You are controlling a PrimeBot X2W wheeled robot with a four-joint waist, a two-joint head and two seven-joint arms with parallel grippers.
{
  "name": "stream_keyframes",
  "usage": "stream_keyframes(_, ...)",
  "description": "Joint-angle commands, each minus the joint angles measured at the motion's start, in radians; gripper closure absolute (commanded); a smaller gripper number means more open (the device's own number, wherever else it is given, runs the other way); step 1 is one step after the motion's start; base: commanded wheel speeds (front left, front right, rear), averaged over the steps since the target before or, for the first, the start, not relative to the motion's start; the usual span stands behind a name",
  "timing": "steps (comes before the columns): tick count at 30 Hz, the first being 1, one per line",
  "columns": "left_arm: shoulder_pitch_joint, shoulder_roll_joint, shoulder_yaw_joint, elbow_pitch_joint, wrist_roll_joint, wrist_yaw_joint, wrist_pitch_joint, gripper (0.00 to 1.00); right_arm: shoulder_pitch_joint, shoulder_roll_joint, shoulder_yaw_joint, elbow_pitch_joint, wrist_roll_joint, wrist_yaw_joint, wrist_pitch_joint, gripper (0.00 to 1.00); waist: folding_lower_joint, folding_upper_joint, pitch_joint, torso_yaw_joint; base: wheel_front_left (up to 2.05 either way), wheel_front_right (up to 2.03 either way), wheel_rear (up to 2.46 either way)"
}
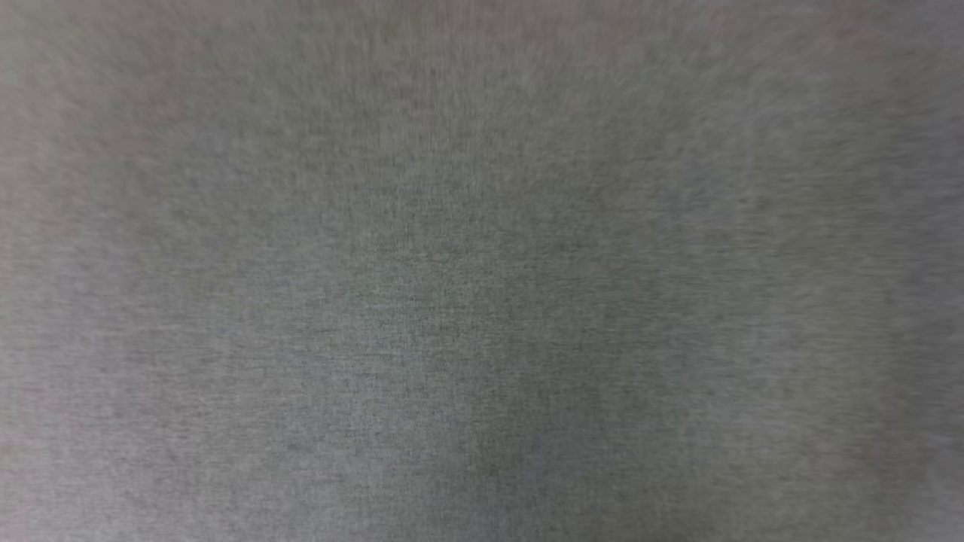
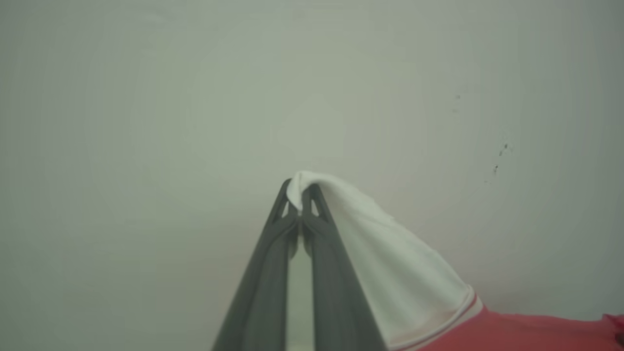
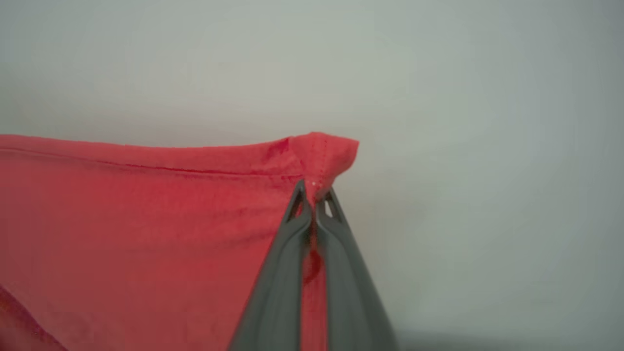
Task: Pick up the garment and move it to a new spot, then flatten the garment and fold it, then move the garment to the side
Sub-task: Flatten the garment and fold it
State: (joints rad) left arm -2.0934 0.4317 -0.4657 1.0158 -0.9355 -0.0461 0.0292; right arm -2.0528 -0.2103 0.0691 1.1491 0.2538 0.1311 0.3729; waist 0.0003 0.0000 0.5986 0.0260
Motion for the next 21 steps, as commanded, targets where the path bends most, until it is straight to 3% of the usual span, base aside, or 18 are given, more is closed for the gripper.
stream_keyframes(1,0.017,-0.019,0.010,0.038,-0.018,-0.025,-0.029,1.00,-0.012,0.016,-0.016,0.010,-0.023,-0.001,-0.031,1.00,-0.0003,0.0000,0.126,0.033,0.00,0.00,0.00)
stream_keyframes(6,0.057,-0.026,0.008,0.099,-0.032,-0.066,-0.082,1.00,0.032,0.019,-0.054,0.042,-0.056,-0.001,-0.087,1.00,-0.0003,0.0000,0.155,0.040,0.00,0.00,0.00)
stream_keyframes(14,0.145,-0.063,0.011,0.138,-0.078,-0.083,-0.125,1.00,0.116,0.025,-0.074,0.070,-0.048,-0.001,-0.142,1.00,-0.0003,0.0000,0.150,0.035,0.00,0.00,0.00)
stream_keyframes(21,0.337,-0.087,-0.010,0.028,-0.153,-0.085,-0.145,1.00,0.278,0.038,-0.054,0.084,0.012,-0.001,-0.191,1.00,-0.0003,0.0000,0.086,0.020,0.00,0.00,0.00)
